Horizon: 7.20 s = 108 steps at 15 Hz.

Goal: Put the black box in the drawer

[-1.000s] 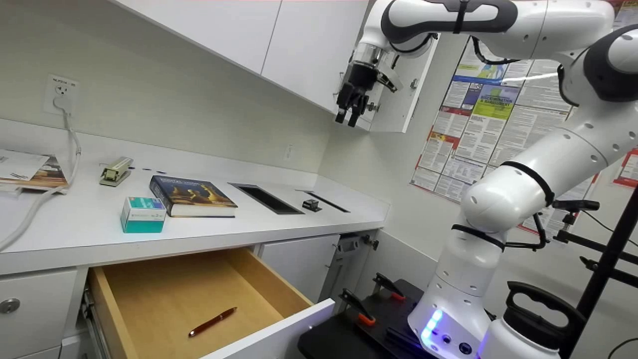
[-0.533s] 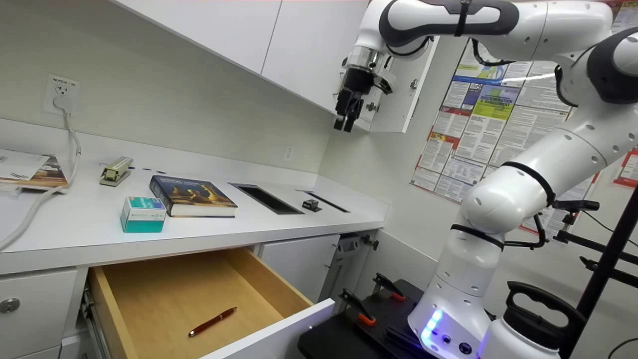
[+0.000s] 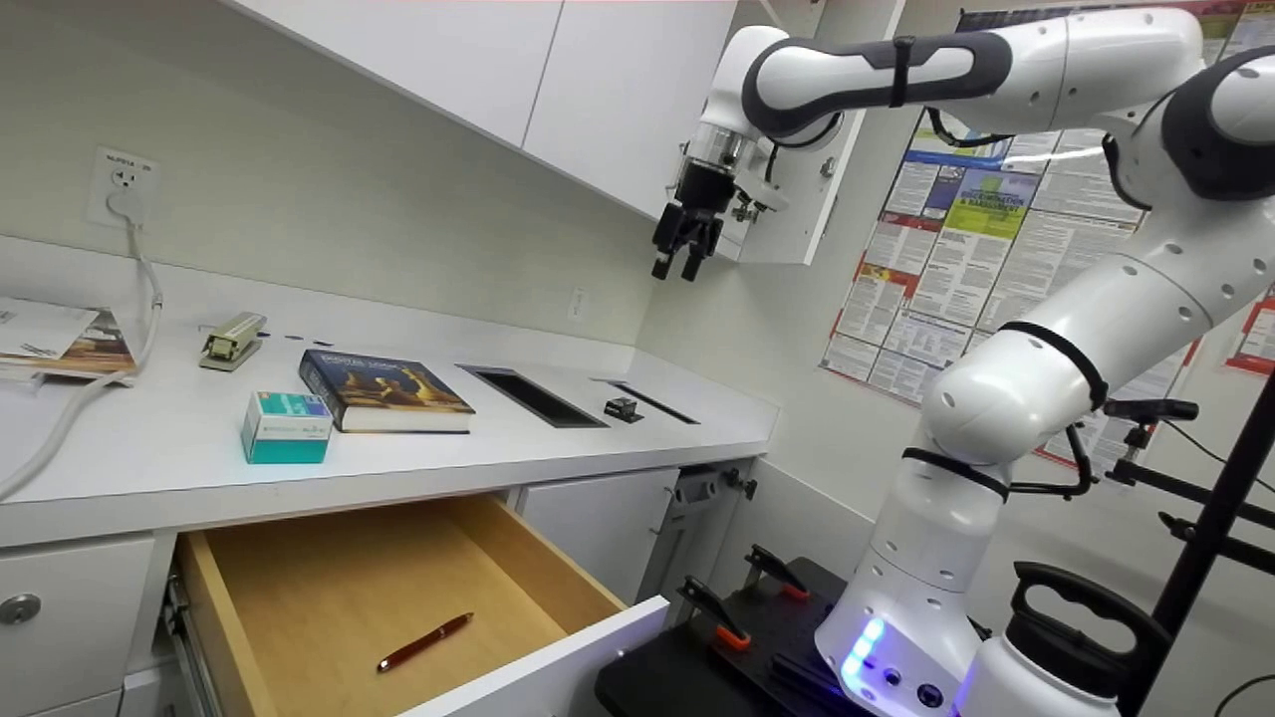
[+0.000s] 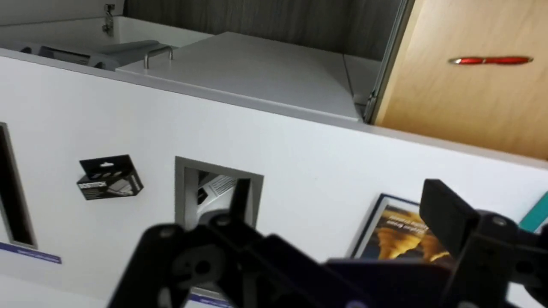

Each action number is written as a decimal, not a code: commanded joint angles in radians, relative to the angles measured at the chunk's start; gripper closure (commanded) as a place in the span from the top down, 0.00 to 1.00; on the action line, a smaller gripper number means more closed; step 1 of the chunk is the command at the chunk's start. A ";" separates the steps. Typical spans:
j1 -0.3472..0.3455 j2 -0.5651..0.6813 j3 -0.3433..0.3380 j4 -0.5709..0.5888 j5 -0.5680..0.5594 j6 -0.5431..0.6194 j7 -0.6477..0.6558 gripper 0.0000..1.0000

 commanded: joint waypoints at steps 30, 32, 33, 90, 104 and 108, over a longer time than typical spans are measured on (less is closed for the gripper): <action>-0.167 1.084 -0.393 0.708 0.043 0.581 1.043 1.00; -0.183 1.134 -0.395 0.749 0.101 0.570 1.102 1.00; -0.181 1.145 -0.402 0.756 0.123 0.567 1.139 1.00; -0.047 0.969 -0.364 0.455 0.033 0.551 0.659 0.19; 0.066 0.407 -0.126 -0.126 -0.127 0.641 0.366 0.19; 0.035 0.478 -0.101 -0.072 -0.145 0.667 0.444 0.44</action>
